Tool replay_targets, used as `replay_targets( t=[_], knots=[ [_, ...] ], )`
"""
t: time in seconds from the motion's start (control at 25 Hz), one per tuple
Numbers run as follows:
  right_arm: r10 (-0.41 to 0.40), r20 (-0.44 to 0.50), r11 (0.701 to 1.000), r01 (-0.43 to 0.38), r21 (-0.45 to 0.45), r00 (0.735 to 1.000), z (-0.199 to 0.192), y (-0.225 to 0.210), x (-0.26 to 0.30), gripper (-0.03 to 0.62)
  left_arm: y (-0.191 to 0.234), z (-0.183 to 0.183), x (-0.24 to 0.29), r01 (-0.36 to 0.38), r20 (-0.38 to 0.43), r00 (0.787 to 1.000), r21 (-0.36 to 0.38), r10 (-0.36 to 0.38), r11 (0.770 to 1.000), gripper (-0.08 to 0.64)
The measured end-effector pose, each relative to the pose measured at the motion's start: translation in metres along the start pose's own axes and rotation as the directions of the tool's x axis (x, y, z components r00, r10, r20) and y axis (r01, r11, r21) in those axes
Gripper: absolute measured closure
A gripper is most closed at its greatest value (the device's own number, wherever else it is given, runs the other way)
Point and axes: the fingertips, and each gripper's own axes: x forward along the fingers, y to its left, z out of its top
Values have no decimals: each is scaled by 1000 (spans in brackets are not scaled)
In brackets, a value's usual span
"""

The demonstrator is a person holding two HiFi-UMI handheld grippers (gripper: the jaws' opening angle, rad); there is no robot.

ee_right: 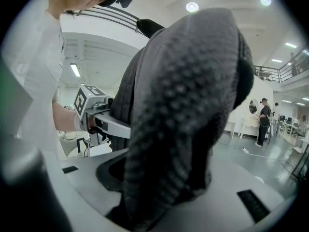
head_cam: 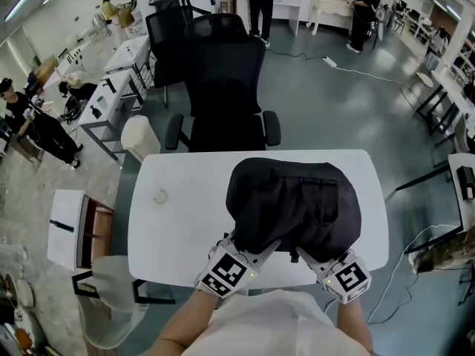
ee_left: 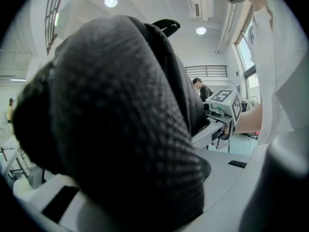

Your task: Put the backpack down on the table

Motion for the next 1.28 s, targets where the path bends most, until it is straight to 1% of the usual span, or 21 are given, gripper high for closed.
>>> replay_targets(
  t=[0.16, 0.32, 0.56, 0.76, 0.88, 1.28],
  knots=[
    [44, 11, 999, -44, -11, 999, 5, -27, 19, 393, 24, 5, 17, -51, 4, 999, -15, 51, 999, 422],
    [79, 8, 997, -79, -19, 997, 10, -52, 39, 393, 50, 9, 34, -97, 7, 995, -14, 97, 995, 420],
    [121, 12, 991, -120, -55, 993, 4, -86, 74, 393, 86, -1, 59, -161, 8, 987, -30, 161, 987, 420],
    [146, 10, 987, -145, -63, 989, -10, -107, 103, 393, 114, -18, 79, -192, -9, 981, -55, 192, 980, 420],
    [157, 6, 985, -157, -66, 988, -23, -117, 121, 393, 127, -36, 90, -200, -25, 980, -77, 199, 977, 420],
    [185, -37, 983, -185, -5, 982, -70, -130, 163, 391, 153, -88, 116, -226, -90, 972, -136, 215, 965, 420]
  ],
)
